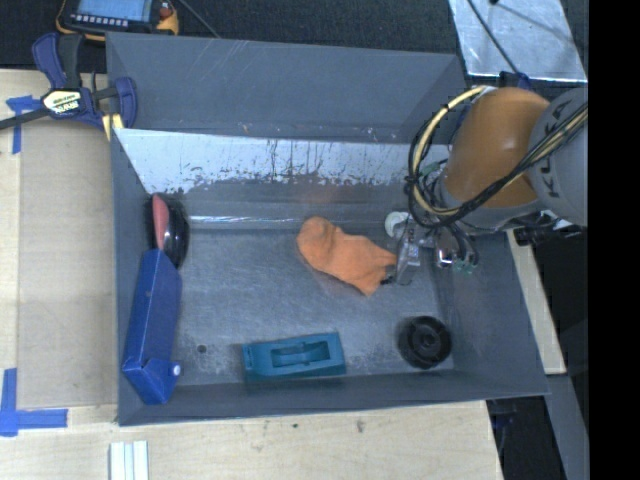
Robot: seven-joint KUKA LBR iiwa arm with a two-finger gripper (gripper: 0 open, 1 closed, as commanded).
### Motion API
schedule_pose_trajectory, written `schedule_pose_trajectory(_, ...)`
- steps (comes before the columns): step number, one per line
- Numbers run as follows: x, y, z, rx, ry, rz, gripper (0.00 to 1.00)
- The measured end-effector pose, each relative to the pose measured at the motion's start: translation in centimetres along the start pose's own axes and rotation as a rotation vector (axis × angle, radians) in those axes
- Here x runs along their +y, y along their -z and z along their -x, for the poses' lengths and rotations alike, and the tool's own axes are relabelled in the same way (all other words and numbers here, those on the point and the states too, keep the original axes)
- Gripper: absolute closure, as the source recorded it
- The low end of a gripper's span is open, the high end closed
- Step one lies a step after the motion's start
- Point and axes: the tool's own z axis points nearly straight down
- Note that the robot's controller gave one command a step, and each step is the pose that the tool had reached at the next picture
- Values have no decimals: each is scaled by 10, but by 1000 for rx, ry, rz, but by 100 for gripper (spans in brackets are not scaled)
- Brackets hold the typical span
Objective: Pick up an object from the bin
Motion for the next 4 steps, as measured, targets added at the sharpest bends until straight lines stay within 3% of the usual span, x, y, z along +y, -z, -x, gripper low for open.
schedule_pose_trajectory(1, -2, 6, 12, -12, 3, 0, 100)
schedule_pose_trajectory(2, 10, -8, -9, -1, 10, 0, 100)
schedule_pose_trajectory(3, 13, -9, -10, -2, 18, 1, 100)
schedule_pose_trajectory(4, 8, -31, 2, -4, 25, 0, 100)
